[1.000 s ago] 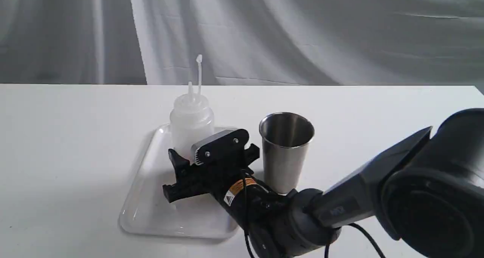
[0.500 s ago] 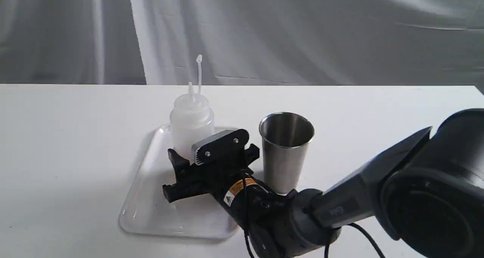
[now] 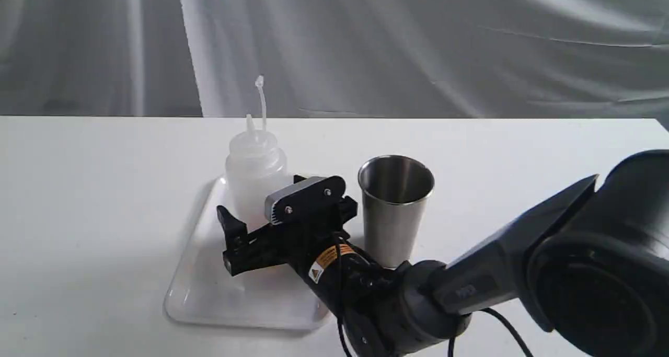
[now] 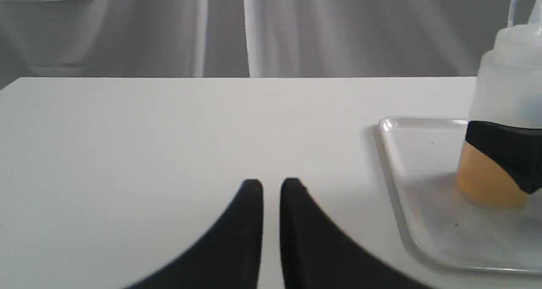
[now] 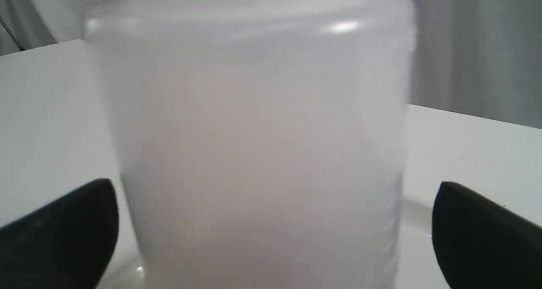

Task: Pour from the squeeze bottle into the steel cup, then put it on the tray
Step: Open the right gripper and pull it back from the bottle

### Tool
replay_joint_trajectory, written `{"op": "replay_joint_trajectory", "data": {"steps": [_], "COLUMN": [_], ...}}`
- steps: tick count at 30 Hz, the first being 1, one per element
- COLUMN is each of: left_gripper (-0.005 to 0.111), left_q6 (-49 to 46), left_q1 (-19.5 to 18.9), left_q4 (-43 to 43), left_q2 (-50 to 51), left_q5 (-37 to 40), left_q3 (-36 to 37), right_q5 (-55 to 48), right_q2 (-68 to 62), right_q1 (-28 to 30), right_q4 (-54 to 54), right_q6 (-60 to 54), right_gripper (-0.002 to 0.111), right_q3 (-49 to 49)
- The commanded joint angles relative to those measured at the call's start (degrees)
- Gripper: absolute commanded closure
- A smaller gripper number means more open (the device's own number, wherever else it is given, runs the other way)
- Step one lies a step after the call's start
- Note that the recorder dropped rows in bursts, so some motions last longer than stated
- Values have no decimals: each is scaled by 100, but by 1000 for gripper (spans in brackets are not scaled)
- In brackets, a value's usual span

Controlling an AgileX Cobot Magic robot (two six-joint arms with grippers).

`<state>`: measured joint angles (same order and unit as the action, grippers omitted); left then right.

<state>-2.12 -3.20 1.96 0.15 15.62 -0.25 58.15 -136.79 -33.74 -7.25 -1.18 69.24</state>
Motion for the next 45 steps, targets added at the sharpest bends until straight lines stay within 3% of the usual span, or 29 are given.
{"op": "replay_joint_trajectory", "data": {"steps": [1,18,45], "left_gripper": [98,98,98], "left_q6": [14,24,31], "left_q1": [13,13,13], "left_q4": [-2,-2,-2], "left_q2": [-15,-15,-15], "left_q5": [-41,-41,-41], "left_q3": [25,25,25], "right_q5": [75,103,173], "right_q2": [40,477,2653], "right_q1": [46,0,-227], "right_q4": [75,127,1087], "right_q6": [29,-14,-181], "right_gripper": [3,3,3], "right_q3": [18,-517,-2679]}}
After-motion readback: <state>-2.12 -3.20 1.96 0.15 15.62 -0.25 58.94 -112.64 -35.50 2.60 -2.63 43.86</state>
